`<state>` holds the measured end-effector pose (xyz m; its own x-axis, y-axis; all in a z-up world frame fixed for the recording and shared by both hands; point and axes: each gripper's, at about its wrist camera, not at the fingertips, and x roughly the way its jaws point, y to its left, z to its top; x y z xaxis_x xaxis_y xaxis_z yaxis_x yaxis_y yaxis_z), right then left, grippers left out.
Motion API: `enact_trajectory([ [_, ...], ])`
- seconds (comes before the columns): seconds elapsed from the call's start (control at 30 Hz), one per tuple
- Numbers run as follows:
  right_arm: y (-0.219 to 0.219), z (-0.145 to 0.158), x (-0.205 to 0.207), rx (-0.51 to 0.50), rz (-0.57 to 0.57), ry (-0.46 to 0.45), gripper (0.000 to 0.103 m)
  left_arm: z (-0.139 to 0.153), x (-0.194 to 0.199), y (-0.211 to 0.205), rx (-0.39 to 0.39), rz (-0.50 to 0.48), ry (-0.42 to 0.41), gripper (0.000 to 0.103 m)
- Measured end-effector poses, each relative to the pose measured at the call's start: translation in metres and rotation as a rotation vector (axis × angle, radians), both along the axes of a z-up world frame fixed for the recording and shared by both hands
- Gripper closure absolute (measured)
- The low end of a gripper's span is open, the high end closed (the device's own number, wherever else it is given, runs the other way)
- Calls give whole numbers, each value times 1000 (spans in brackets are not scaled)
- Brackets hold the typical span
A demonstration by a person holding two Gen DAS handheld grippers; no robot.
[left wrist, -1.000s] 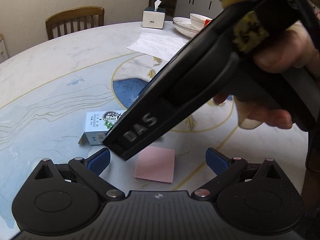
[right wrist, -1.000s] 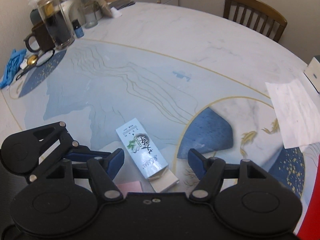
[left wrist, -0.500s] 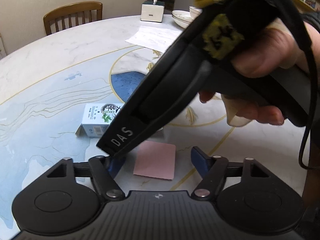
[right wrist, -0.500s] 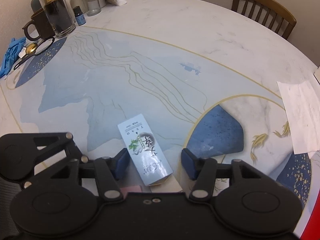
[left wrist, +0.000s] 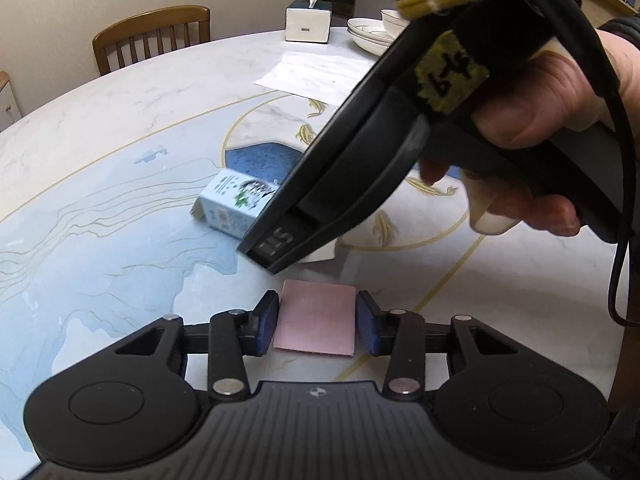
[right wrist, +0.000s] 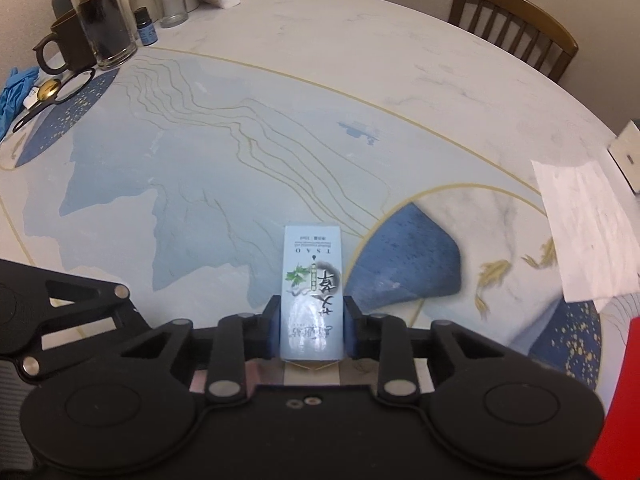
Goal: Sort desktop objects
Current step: 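Grasp the pink sticky note with left tool while right tool grasps the tea box, then carry the sticky note and tea box over the red shoebox with both tools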
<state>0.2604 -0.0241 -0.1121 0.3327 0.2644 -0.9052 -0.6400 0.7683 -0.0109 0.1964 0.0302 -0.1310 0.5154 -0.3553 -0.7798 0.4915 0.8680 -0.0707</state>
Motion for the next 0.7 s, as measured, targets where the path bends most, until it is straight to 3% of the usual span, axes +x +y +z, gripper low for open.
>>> enact_trajectory([
  [0.7, -94, 23, -25, 40, -98, 5, 75, 6, -7, 10, -61, 142, 51, 63],
])
